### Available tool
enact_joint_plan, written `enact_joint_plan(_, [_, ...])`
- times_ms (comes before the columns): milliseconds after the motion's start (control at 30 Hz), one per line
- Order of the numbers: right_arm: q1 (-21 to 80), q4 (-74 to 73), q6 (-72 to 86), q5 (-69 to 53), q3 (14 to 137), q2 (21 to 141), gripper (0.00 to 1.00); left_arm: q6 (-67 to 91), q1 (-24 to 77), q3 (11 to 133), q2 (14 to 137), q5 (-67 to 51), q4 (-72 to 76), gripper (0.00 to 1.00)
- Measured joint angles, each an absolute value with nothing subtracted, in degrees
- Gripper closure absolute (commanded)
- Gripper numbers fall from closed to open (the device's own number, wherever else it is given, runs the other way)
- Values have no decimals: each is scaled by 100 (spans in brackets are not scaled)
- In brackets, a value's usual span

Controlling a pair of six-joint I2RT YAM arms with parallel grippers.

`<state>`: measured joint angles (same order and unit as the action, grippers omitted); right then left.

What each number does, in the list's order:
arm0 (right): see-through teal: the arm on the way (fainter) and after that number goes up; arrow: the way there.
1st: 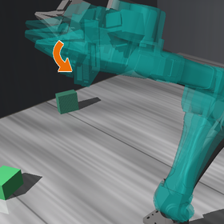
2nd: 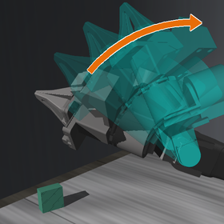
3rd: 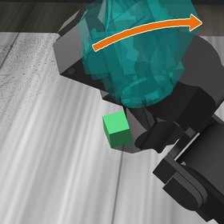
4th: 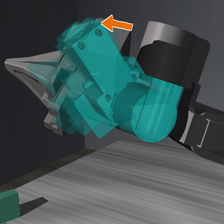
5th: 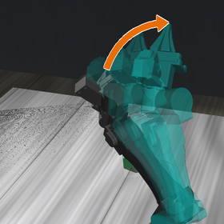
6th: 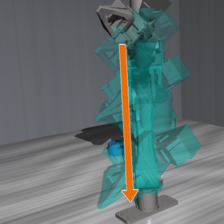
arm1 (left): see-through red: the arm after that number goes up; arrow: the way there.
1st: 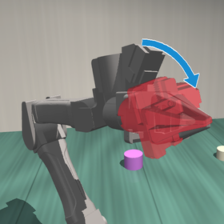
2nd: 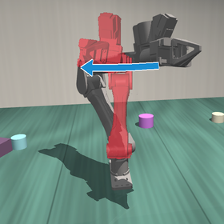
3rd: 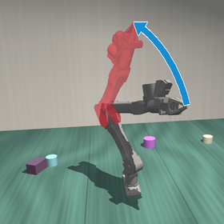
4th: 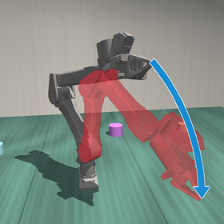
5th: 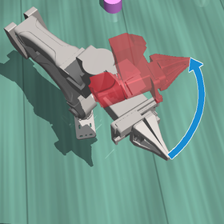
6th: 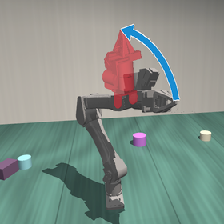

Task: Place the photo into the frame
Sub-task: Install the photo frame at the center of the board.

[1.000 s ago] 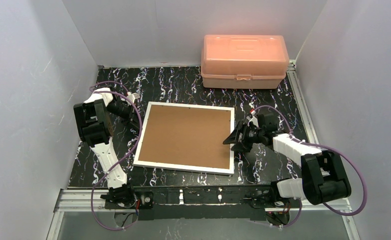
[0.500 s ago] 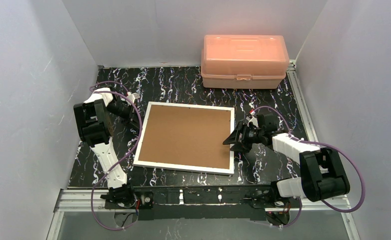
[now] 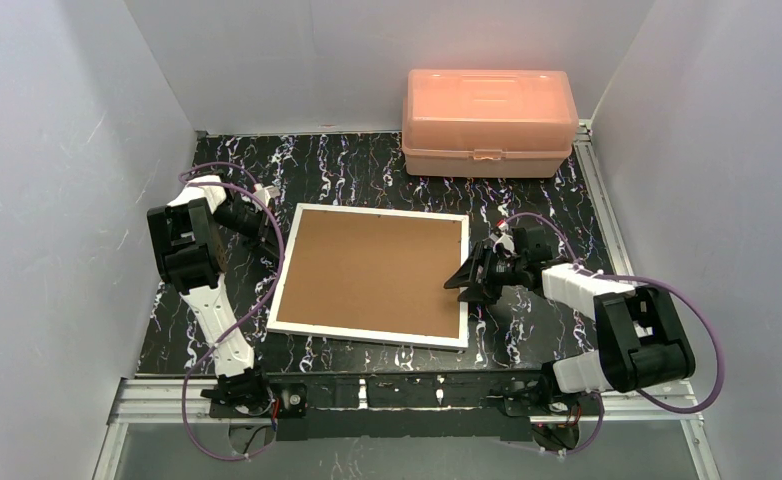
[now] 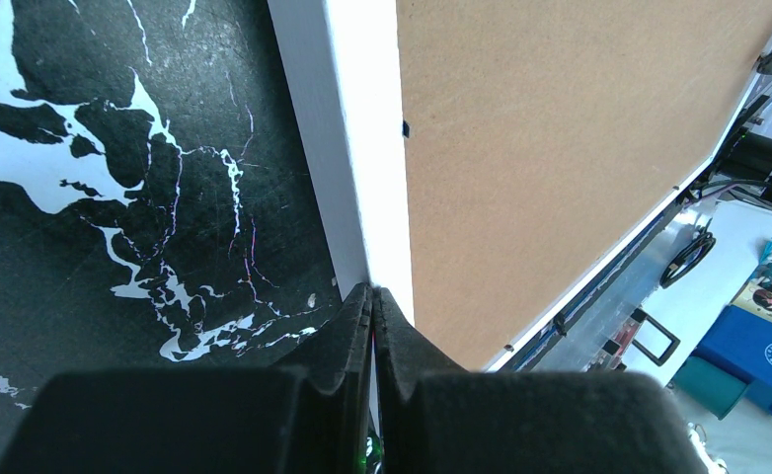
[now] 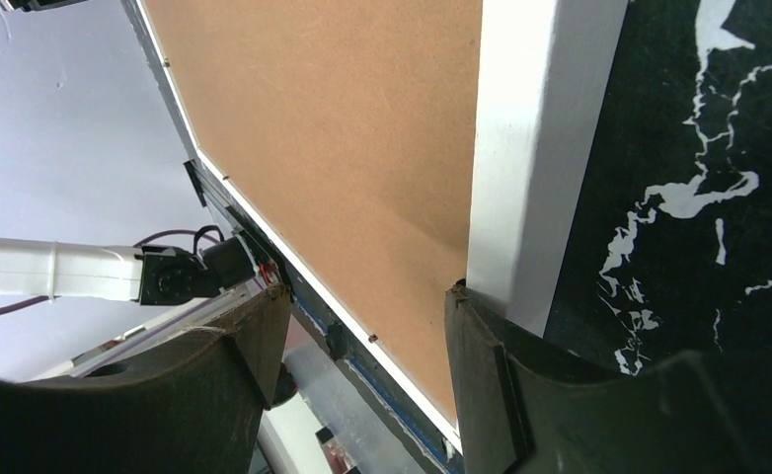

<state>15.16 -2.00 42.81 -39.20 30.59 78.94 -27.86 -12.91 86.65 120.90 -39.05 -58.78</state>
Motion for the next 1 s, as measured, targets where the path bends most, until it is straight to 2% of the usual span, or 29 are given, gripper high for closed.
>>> enact_joint_plan(433, [1553,-209,4289,-3968,3183,8110,35,-2786,-1291,8663,12090,-3905,-5878,100])
enact_joint_plan(1000, [1955,-1284,3736,-3326,3857,8289,36,-2788,-1291,8663,12090,-3907,-5878,100])
